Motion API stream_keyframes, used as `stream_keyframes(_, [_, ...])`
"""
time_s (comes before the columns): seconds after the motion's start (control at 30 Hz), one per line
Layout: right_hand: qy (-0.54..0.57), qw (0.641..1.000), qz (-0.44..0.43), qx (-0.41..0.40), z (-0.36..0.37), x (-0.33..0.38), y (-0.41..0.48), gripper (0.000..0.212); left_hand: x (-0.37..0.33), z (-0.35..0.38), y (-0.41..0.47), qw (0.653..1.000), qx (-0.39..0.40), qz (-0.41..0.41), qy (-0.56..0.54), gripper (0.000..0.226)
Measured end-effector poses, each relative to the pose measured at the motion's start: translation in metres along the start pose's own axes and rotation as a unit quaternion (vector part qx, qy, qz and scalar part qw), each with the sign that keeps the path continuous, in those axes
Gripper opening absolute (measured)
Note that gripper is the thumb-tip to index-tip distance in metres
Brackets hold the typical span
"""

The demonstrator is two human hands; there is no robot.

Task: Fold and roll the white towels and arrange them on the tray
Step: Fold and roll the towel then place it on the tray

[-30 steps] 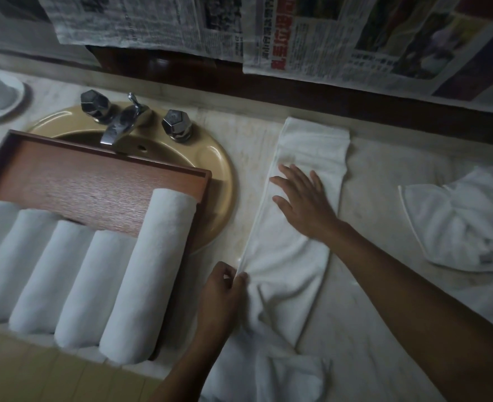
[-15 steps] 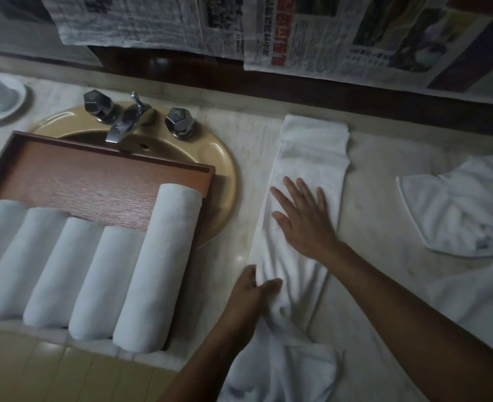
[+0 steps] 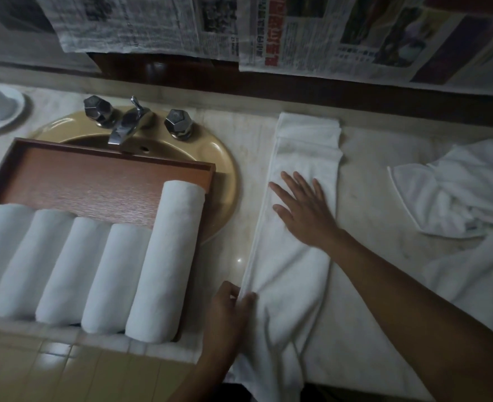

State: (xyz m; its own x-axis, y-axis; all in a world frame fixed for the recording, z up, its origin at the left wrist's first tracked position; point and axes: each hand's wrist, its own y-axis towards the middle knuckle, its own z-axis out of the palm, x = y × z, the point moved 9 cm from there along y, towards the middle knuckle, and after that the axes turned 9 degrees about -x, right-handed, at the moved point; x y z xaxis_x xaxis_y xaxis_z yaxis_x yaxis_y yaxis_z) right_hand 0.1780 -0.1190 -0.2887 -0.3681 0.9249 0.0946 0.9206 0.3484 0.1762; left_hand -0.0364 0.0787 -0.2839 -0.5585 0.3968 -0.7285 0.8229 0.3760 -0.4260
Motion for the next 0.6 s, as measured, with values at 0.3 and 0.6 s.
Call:
stream_keyframes(0.3, [0.019,0.999,0.026,0.005,-0.012,0.015,-0.005,0.060,-0.005,0.000,0.000,0.996,-0.004,0.014,0.084,0.030])
stream_keyframes(0.6, [0.044,0.999,-0.005,0.028,-0.006,0.030,-0.049,0.057,-0.021,0.027,-0.031,0.994,0.112,0.000,-0.017,0.026])
